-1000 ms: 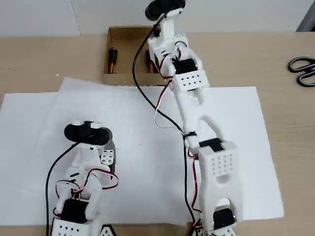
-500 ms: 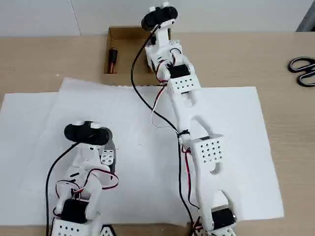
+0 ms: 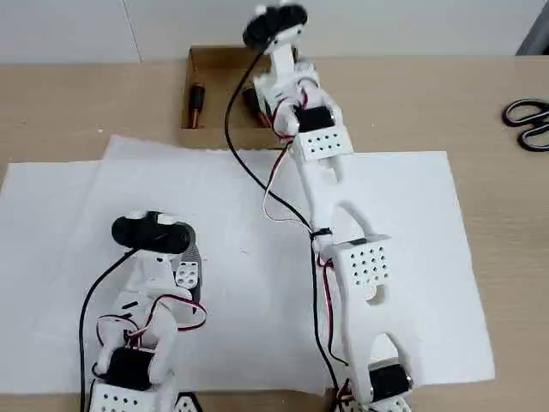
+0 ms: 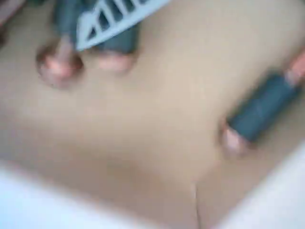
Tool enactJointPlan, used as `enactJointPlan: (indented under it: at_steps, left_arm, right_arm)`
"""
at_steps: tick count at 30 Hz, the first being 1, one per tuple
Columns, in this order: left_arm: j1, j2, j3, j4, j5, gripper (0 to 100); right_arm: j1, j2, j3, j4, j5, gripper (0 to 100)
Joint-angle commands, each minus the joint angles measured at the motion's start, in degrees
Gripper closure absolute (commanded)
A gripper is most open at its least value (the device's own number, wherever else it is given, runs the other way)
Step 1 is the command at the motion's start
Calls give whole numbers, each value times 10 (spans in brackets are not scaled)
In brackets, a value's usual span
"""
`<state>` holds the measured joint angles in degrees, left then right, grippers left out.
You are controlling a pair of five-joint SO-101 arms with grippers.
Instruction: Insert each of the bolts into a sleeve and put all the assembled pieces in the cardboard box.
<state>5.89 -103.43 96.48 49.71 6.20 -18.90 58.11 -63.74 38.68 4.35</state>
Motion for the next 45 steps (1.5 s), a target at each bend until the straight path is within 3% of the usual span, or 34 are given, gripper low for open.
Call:
enactJointPlan:
  at_steps: [1, 7, 24, 35, 39, 45]
  left_arm:
    - [-2, -4, -2, 2, 1, 994]
    - [-2, -4, -2, 2, 1, 994]
    - [12, -4, -2, 3, -8, 994]
    - [13, -4, -2, 4, -8, 994]
    - [13, -4, -2, 4, -8, 994]
    - [16, -4, -2, 4, -11, 994]
  right_arm:
    - [0, -12, -43, 7, 6, 816]
    - [0, -16, -65, 11, 6, 995]
    - [-4, -15, -327, 342, 6, 995]
    - [-13, -149, -327, 571, 2, 995]
    - [2, -197, -326, 583, -54, 995]
    - [5, -262, -271, 590, -71, 995]
